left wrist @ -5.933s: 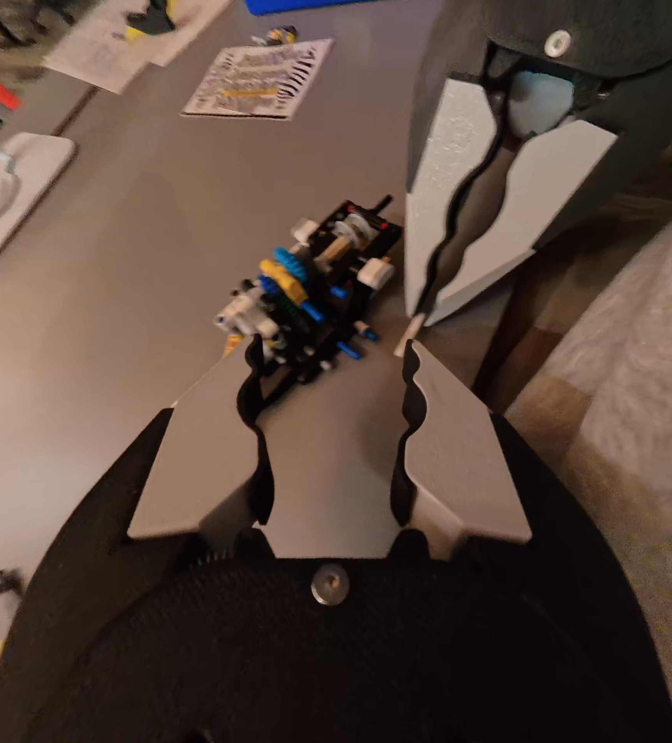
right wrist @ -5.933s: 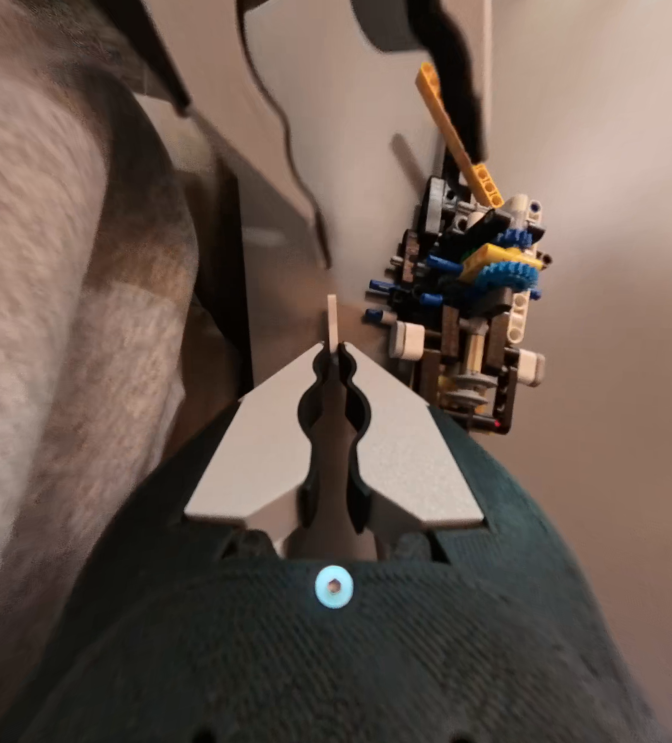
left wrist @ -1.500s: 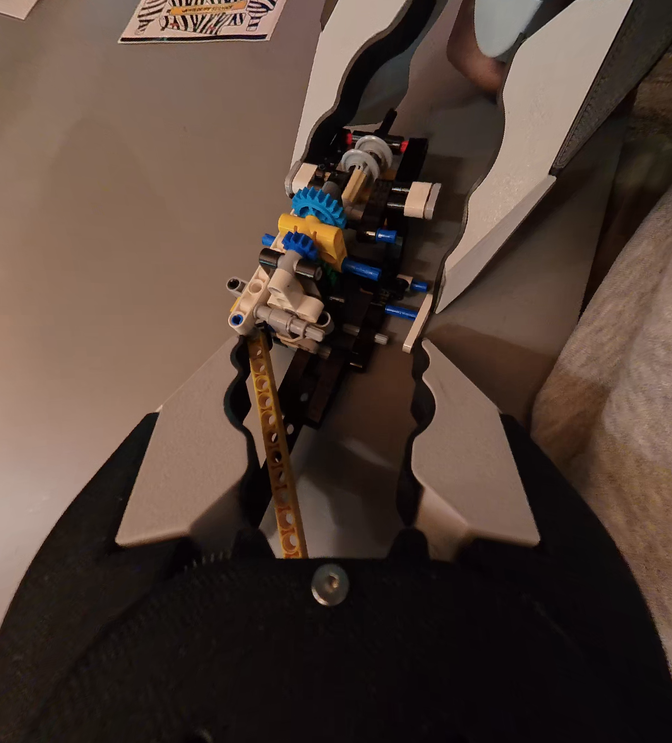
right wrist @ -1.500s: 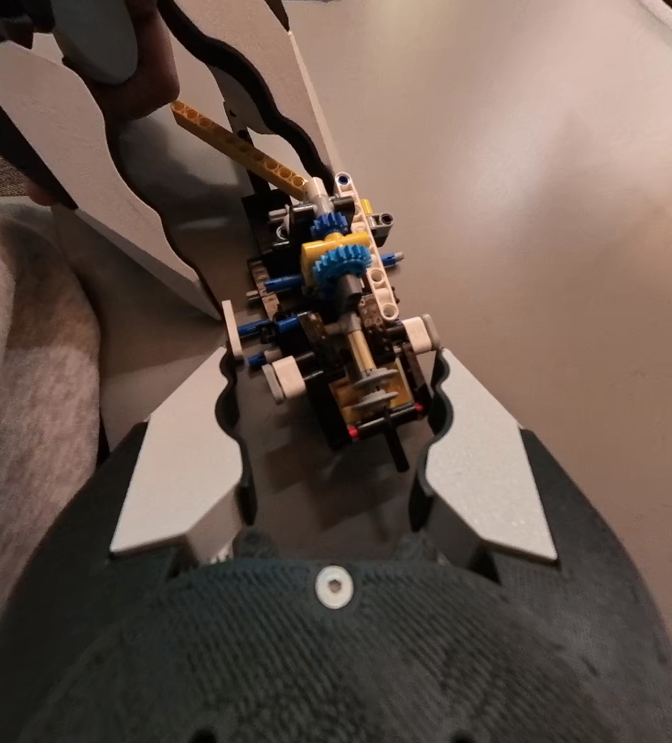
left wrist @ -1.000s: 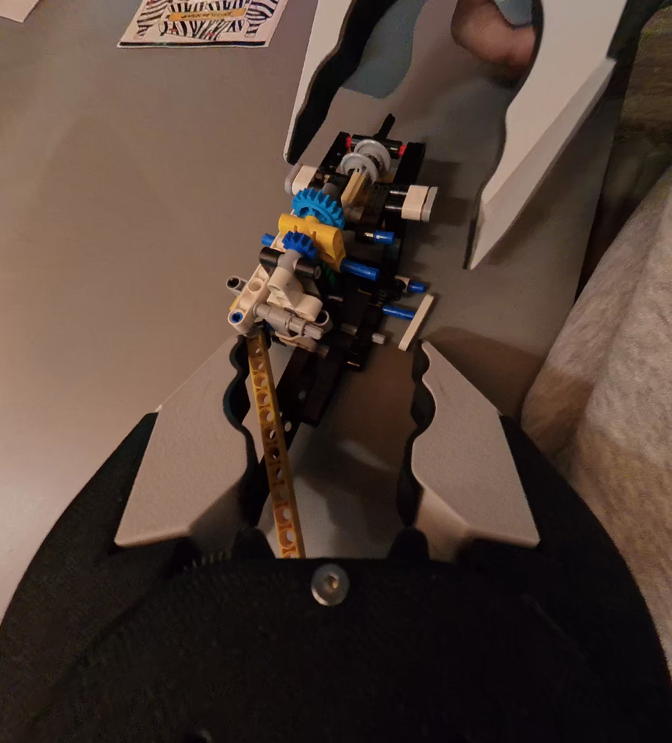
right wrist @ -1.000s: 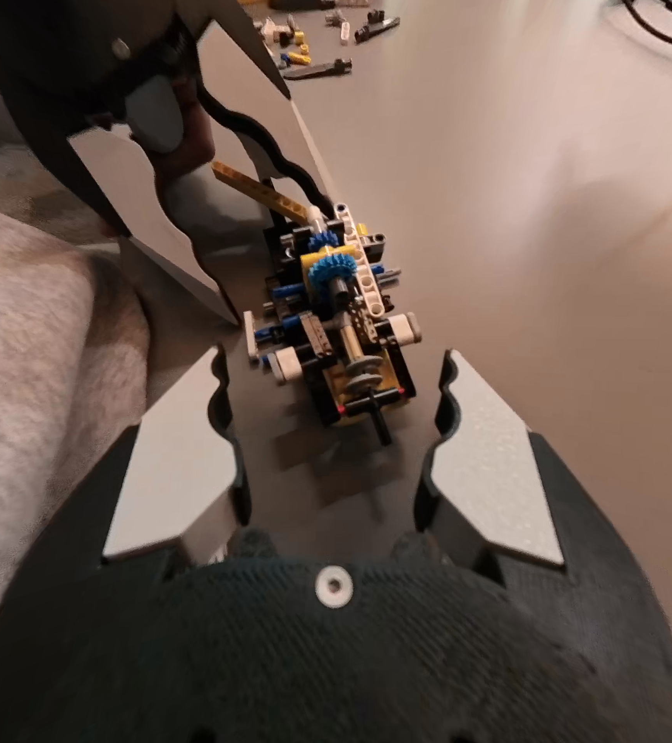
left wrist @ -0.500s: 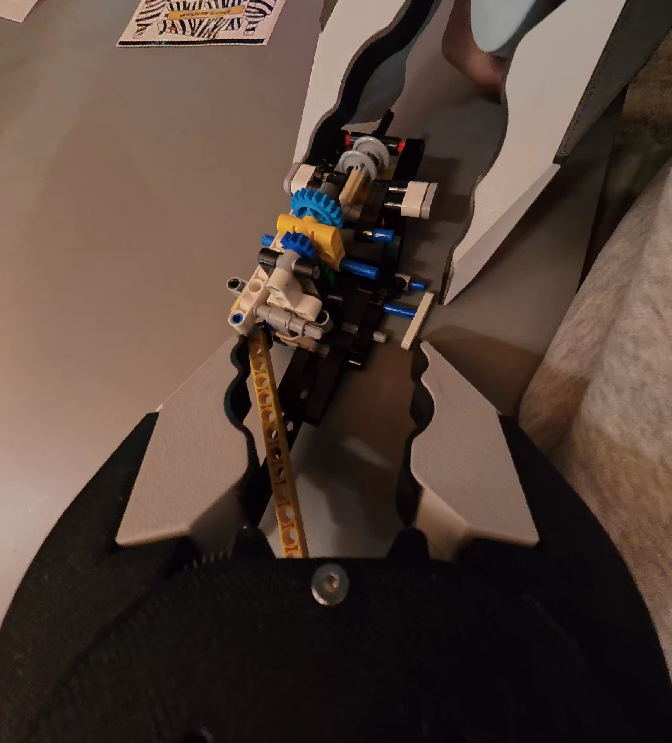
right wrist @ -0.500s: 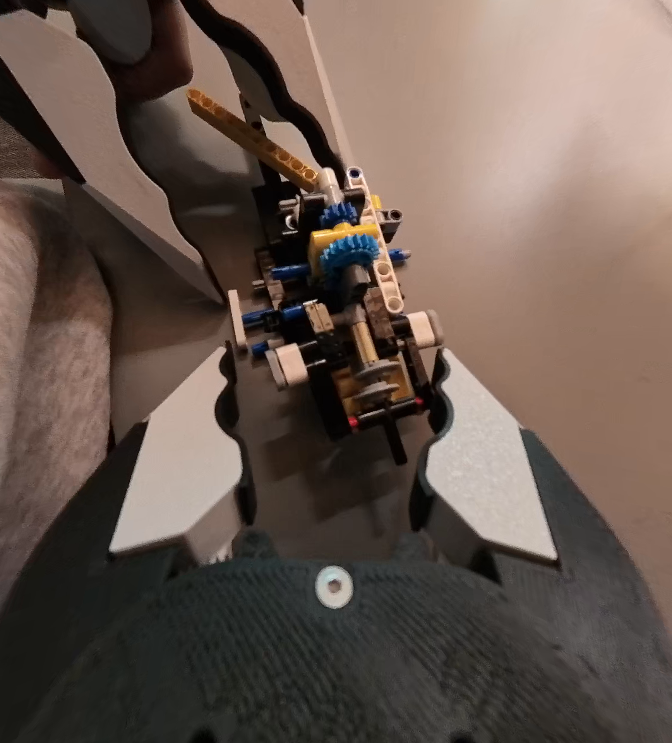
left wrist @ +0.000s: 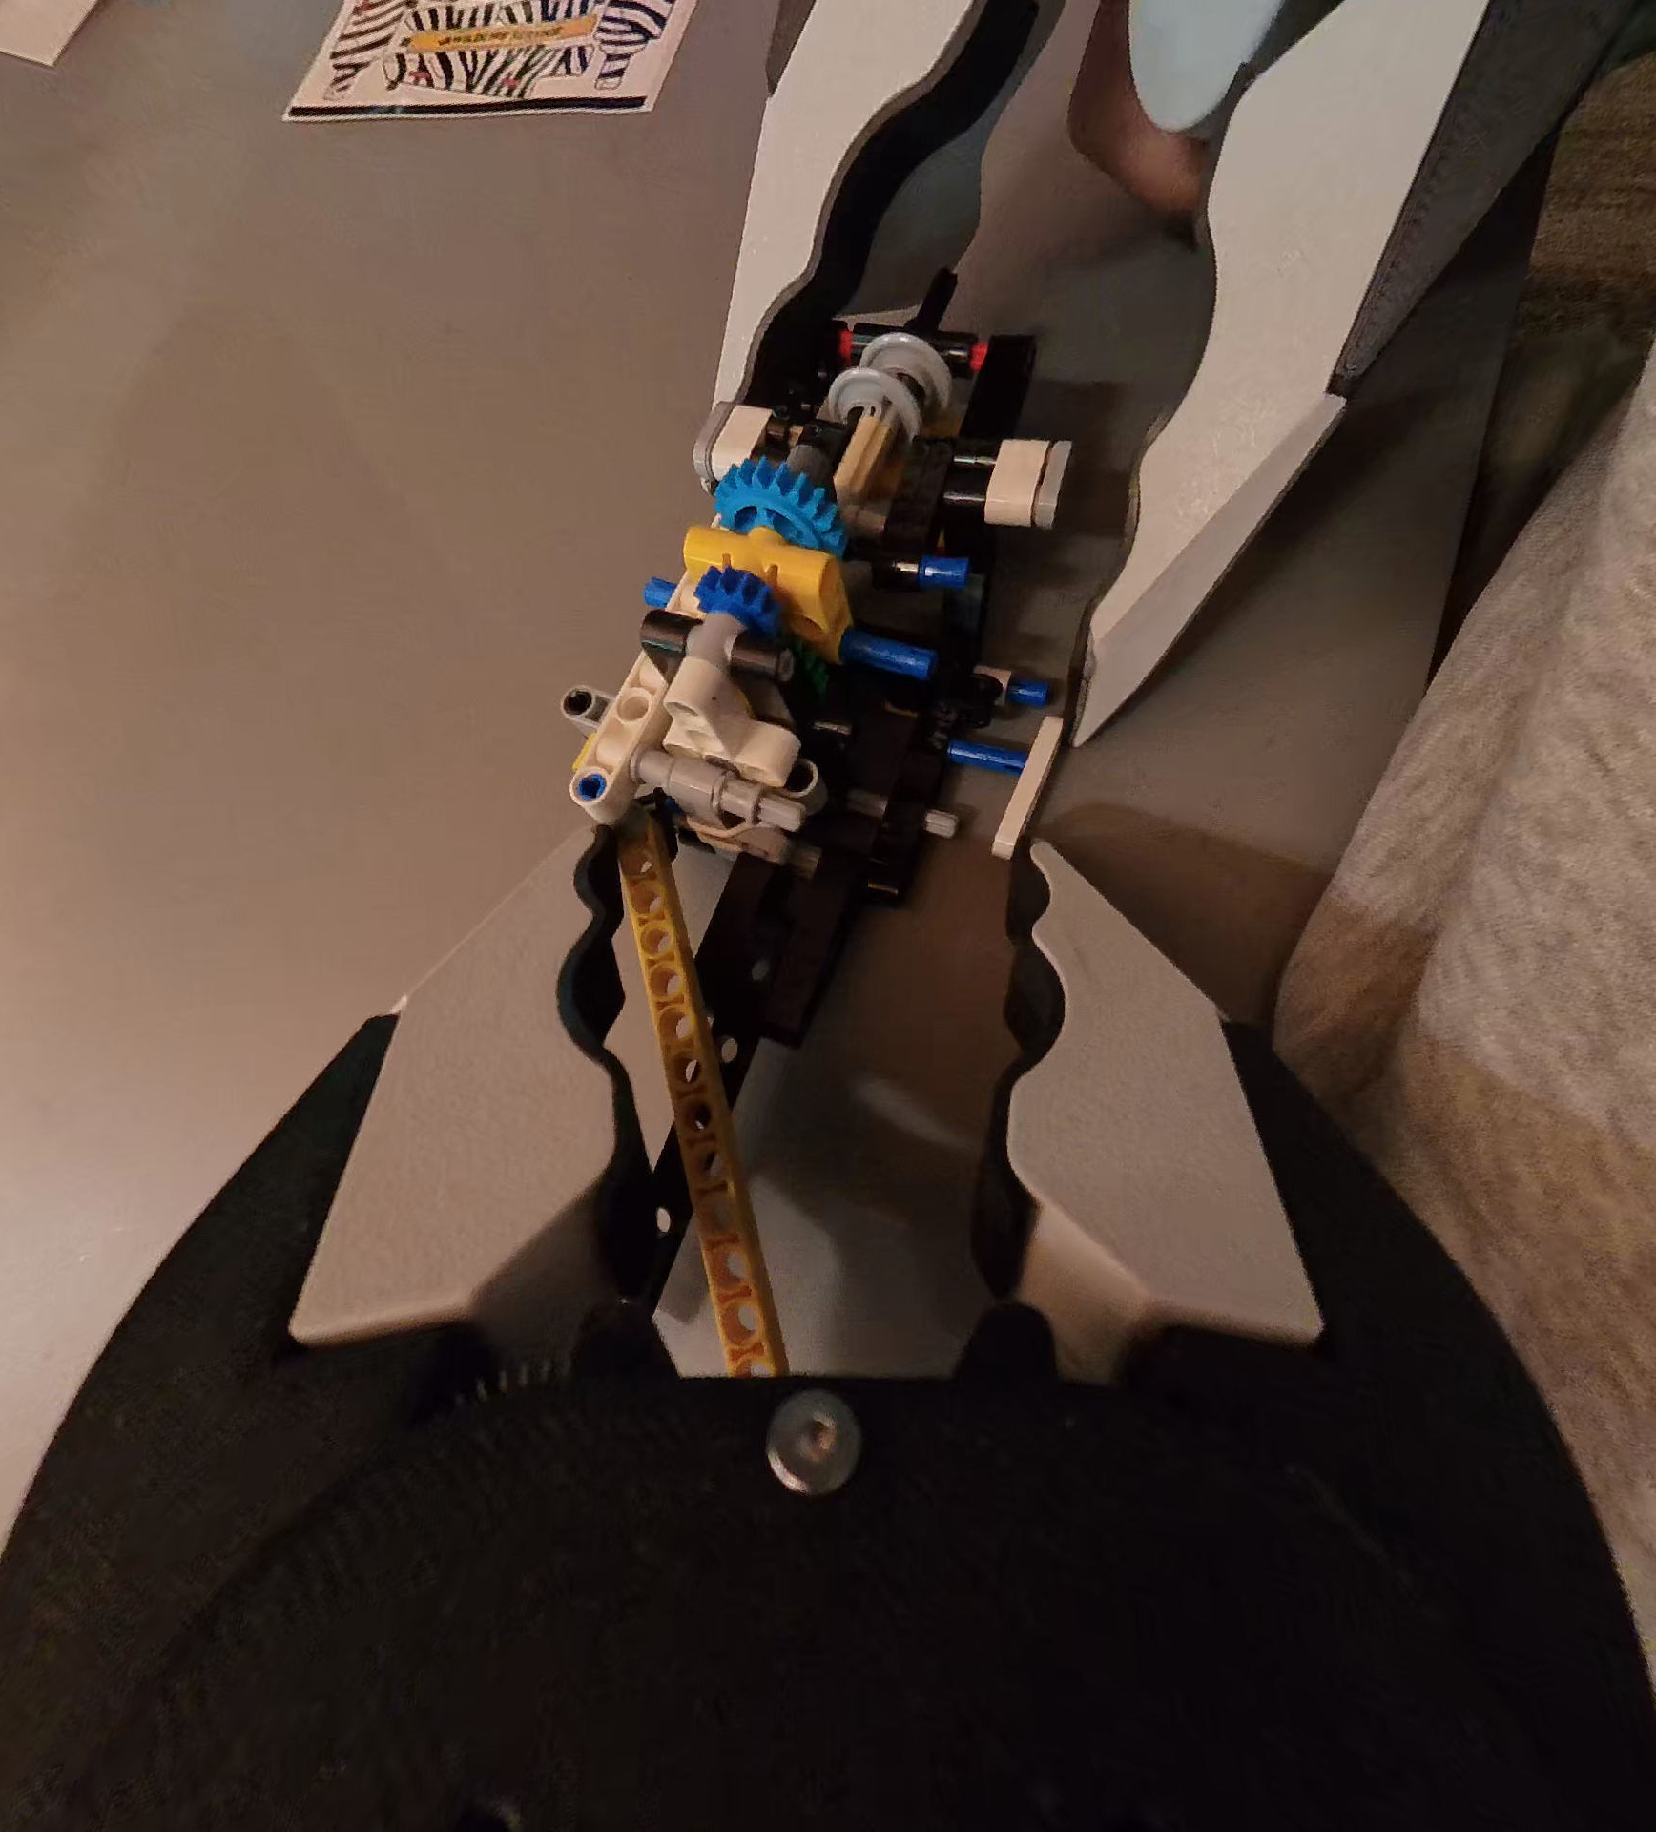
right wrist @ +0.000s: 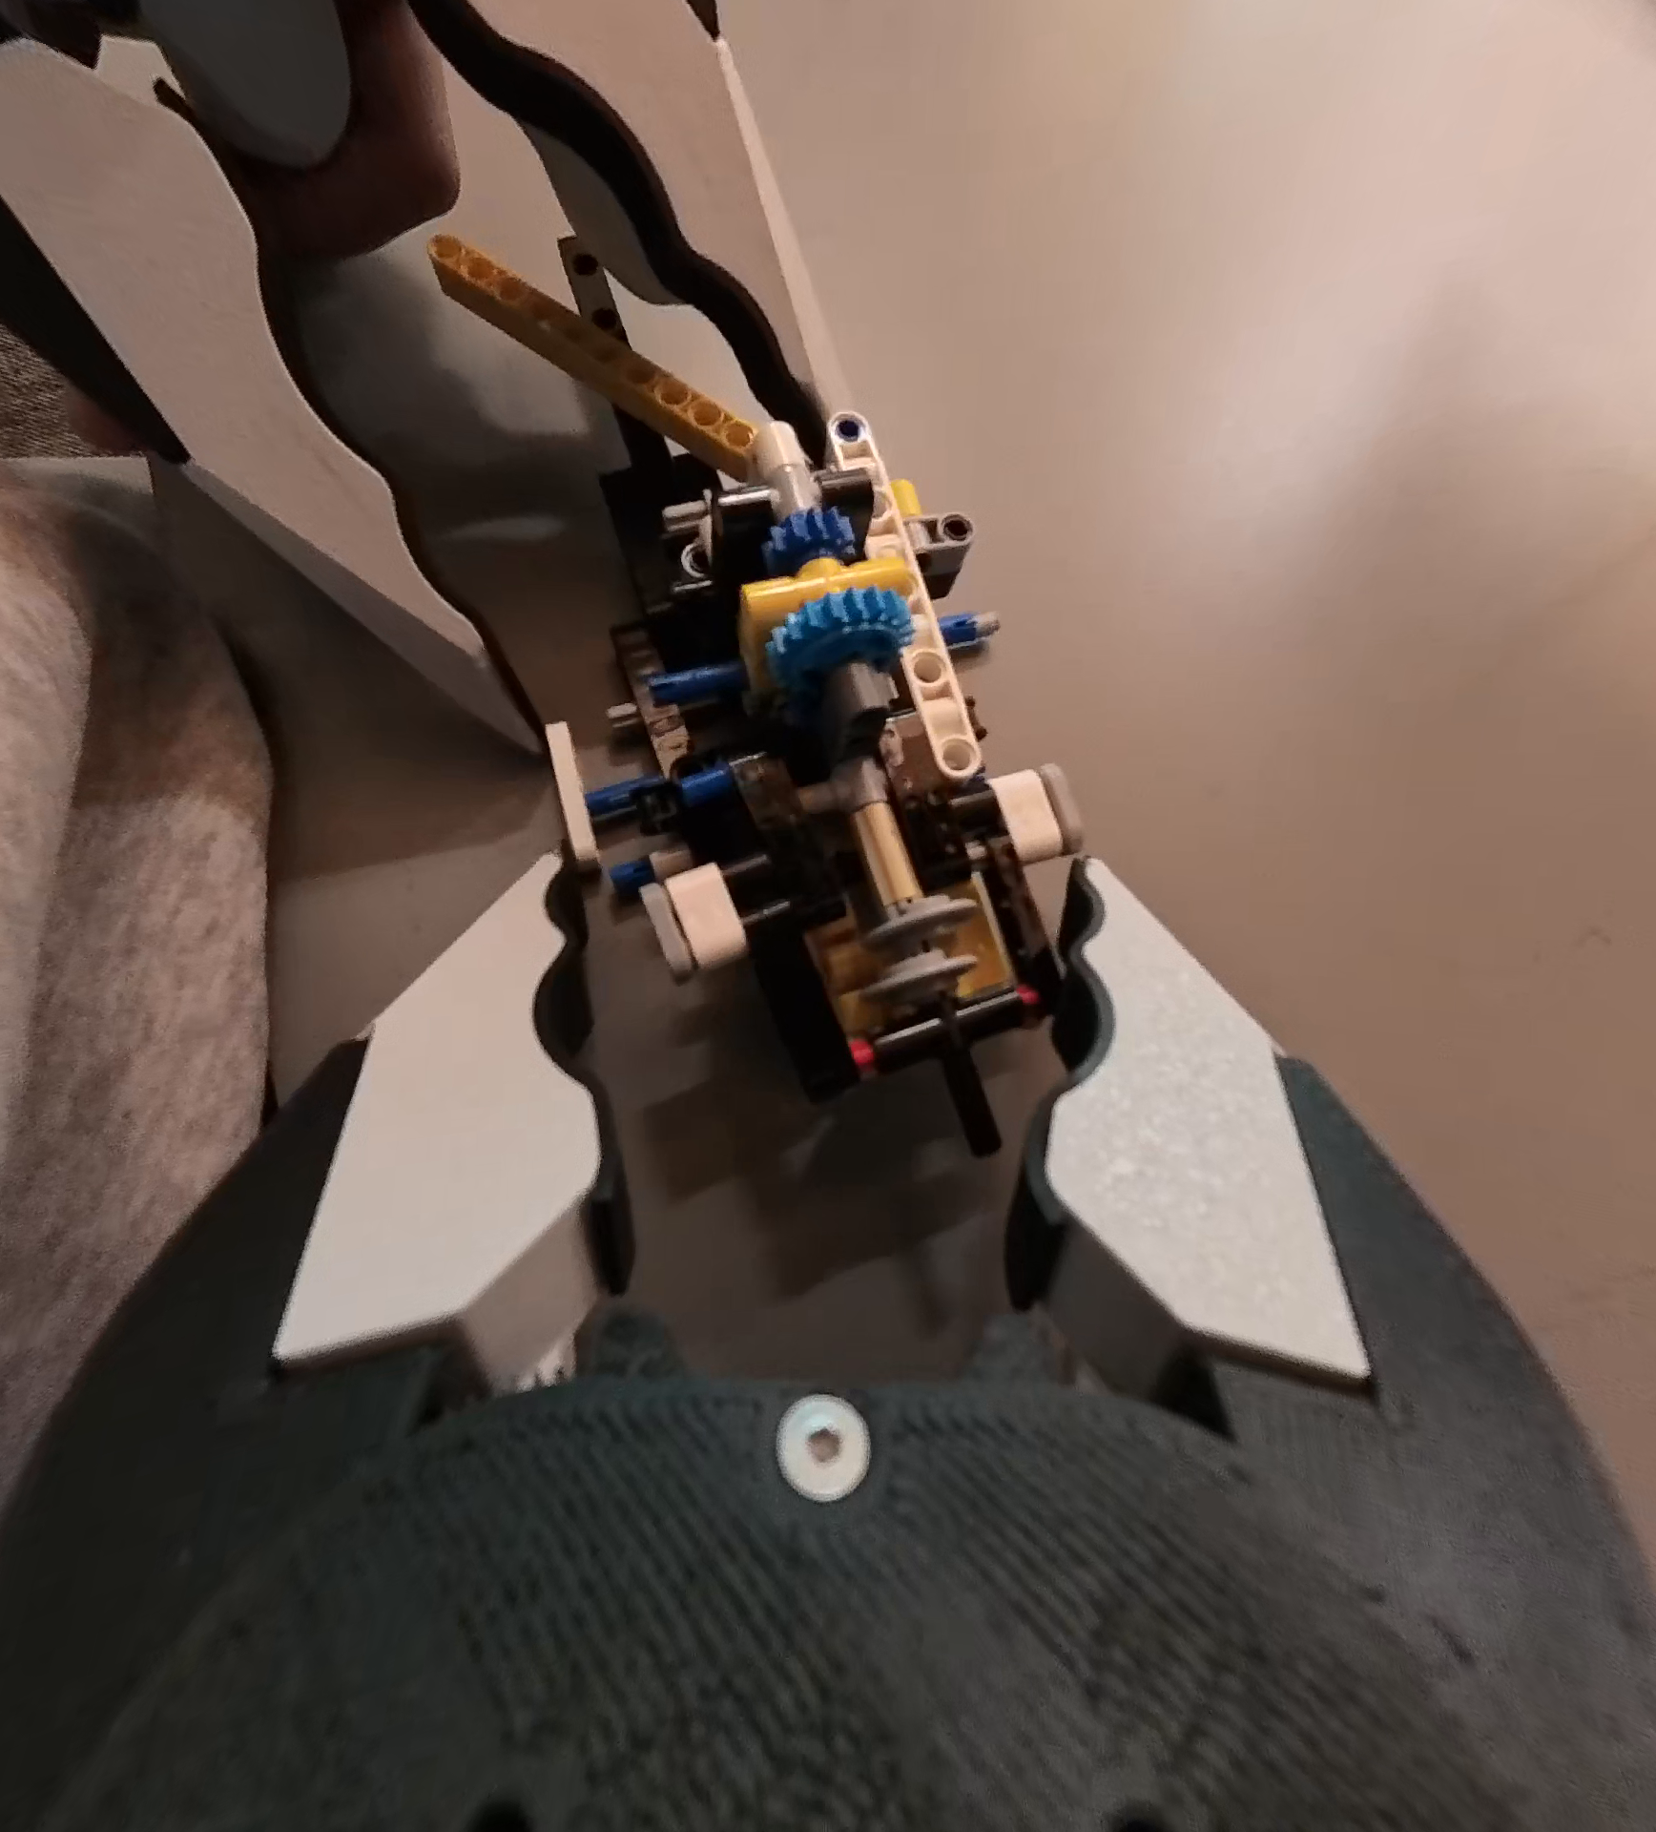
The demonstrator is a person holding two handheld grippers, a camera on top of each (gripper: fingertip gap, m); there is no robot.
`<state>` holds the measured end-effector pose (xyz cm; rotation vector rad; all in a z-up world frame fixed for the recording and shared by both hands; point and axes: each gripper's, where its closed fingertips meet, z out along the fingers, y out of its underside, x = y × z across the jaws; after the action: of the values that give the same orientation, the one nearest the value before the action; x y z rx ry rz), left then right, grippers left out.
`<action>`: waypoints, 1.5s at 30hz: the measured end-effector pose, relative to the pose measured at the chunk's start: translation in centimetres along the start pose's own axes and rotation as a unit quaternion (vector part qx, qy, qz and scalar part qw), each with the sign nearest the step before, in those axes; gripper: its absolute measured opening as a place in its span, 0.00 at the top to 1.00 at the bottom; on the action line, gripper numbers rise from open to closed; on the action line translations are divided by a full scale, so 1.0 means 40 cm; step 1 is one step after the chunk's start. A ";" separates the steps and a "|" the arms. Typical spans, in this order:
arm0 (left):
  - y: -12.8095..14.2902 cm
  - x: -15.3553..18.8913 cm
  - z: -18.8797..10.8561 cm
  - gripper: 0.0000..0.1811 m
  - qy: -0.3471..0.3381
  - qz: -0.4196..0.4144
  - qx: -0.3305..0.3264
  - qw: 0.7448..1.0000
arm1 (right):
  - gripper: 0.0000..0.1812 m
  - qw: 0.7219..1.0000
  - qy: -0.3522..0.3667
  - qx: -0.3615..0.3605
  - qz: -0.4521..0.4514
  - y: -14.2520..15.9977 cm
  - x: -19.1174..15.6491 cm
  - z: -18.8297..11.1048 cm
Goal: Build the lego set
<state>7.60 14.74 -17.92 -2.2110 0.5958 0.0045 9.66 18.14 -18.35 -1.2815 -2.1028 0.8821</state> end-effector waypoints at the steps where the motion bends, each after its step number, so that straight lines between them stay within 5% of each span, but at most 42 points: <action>1: -0.001 0.001 -0.001 0.57 0.000 0.000 0.001 1.000 | 0.47 1.000 -0.001 0.000 0.001 0.000 0.000 -0.001; 45: -0.011 -0.002 -0.006 0.59 -0.005 -0.012 -0.003 1.000 | 0.50 1.000 -0.012 -0.005 0.010 -0.001 -0.005 -0.009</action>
<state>7.66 14.82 -17.43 -2.2231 0.5650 0.0053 9.96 18.03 -18.10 -1.3036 -2.1194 0.9018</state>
